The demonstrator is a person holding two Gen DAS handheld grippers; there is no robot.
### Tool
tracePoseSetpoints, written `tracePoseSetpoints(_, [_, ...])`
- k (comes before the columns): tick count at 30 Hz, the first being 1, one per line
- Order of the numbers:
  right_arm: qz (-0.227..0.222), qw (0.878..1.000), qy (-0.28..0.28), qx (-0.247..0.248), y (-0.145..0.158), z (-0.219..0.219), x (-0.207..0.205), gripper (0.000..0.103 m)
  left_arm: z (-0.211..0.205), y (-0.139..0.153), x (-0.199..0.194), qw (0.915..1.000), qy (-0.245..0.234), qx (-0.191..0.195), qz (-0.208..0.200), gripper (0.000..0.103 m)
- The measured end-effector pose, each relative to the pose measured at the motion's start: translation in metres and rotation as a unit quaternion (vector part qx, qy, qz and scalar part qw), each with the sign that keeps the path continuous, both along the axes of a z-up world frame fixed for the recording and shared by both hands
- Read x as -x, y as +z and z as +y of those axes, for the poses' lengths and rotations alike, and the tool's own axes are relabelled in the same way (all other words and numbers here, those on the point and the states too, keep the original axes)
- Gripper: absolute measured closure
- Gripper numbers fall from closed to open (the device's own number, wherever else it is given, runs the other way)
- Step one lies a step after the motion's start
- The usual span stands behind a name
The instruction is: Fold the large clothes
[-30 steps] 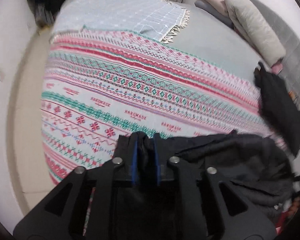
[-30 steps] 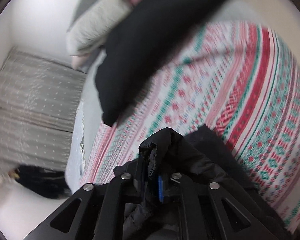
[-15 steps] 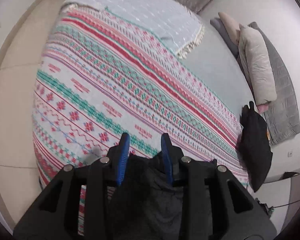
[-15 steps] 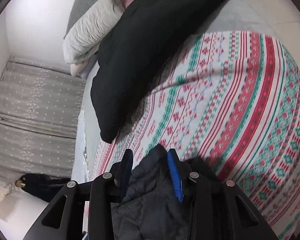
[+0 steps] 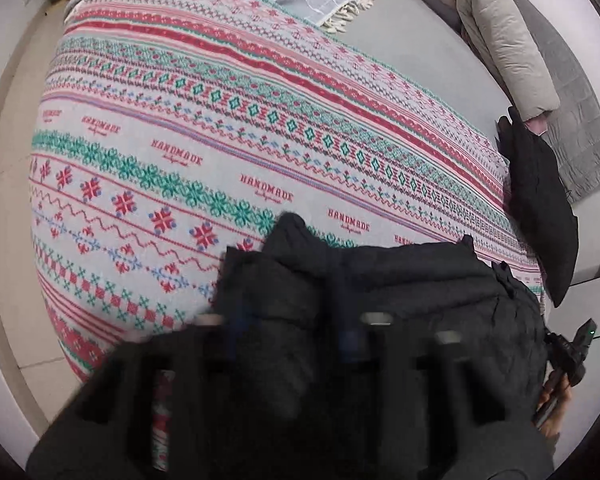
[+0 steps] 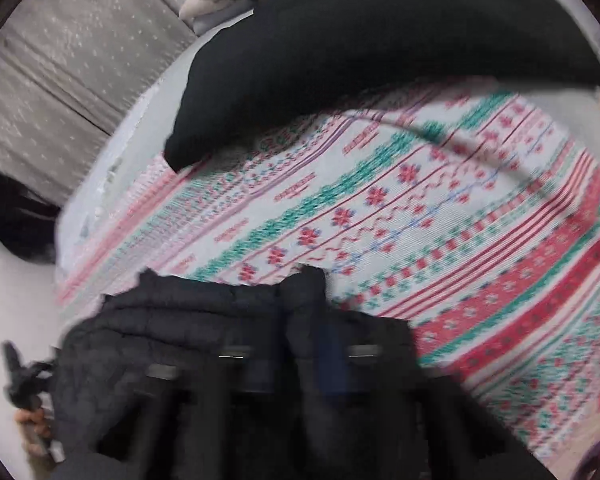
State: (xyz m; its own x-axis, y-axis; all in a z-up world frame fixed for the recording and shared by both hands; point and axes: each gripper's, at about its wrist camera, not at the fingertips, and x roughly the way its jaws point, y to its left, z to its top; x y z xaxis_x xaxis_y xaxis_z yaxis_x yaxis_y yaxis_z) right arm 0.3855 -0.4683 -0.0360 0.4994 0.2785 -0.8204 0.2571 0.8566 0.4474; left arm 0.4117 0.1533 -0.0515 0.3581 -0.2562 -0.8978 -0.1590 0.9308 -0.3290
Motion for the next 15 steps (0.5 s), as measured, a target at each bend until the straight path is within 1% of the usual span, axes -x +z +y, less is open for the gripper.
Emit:
tracePoseSetpoints(2, [-0.013, 1.000, -0.001, 0.002, 0.006, -0.001, 0.002, 0.097, -0.006, 0.001, 0.000, 1.0000, 0.004, -0.005, -0.003, 0.093])
tracePoseSetpoints(4, [-0.022, 1.000, 0.000, 0.022, 0.016, 0.004, 0.002, 0.098, -0.010, 0.007, 0.002, 0.9995, 0.012, -0.024, -0.014, 0.095])
tracePoseSetpoints(6, [-0.040, 0.998, -0.016, 0.035, 0.029, 0.003, 0.003, 0.098, -0.012, 0.015, 0.004, 0.9986, 0.020, -0.036, -0.034, 0.095])
tracePoseSetpoints(8, [-0.066, 0.996, -0.031, 0.056, 0.045, 0.007, 0.005, 0.098, -0.018, 0.026, 0.005, 0.9962, 0.025, -0.052, -0.065, 0.096])
tracePoseSetpoints(10, [-0.083, 0.993, -0.037, 0.079, 0.052, 0.012, 0.003, 0.099, -0.023, 0.032, 0.003, 0.9936, 0.027, -0.069, -0.085, 0.096])
tracePoseSetpoints(12, [-0.090, 0.990, -0.045, 0.098, 0.054, 0.016, 0.001, 0.099, -0.029, 0.027, -0.002, 0.9923, 0.029, -0.085, -0.085, 0.096])
tracePoseSetpoints(13, [-0.085, 0.990, -0.048, 0.105, 0.052, 0.017, -0.002, 0.099, -0.034, 0.021, -0.005, 0.9911, 0.026, -0.101, -0.082, 0.095])
tracePoseSetpoints(15, [-0.064, 0.990, -0.048, 0.115, 0.038, 0.018, -0.008, 0.099, -0.042, 0.004, -0.008, 0.9877, 0.022, -0.136, -0.073, 0.095])
